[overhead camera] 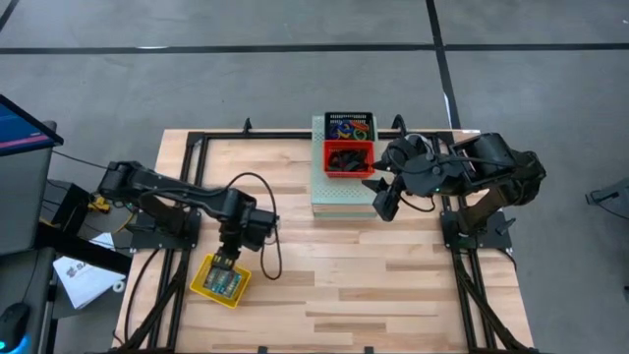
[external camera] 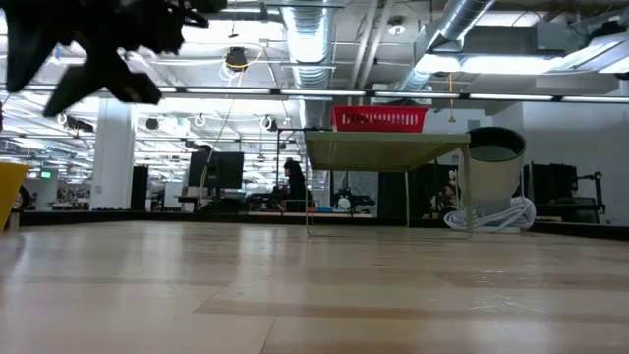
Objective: Pick & Place Office Desk Supplies
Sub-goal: Put the yellow bin on the shelf
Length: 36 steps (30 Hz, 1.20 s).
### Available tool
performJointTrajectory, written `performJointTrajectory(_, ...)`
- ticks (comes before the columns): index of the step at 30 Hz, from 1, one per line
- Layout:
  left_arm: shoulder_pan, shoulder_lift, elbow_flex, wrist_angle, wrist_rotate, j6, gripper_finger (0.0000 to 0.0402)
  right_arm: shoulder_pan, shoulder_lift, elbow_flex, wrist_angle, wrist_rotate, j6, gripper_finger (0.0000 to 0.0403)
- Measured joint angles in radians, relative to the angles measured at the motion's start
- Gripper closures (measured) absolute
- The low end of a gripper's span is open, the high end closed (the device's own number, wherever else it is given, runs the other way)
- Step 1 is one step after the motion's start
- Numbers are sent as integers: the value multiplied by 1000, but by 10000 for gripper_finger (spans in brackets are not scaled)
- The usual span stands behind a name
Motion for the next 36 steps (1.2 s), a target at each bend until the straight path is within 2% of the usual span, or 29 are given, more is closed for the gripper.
performJointTrajectory(7, 35, 3, -126, 128, 23, 46, 266, 8, 0, 0, 0, 0, 8, 193)
performJointTrajectory(13, 25, 3, -203, 149, 34, 42, 266, 8, 0, 0, -14, 0, 22, 193)
performJointTrajectory(22, 19, 3, -253, 257, 67, -9, 266, 8, 0, 0, -27, 0, 35, 193)
performJointTrajectory(30, -41, 3, -304, 291, 85, -38, 267, 8, 0, 0, -41, 11, 56, 193)
performJointTrajectory(33, -49, 3, -329, 316, 78, -89, 280, 8, 0, 0, -41, 12, 56, 193)
performJointTrajectory(36, -49, 3, -343, 321, 78, -118, 313, 5, 0, 0, -41, 14, 56, 193)
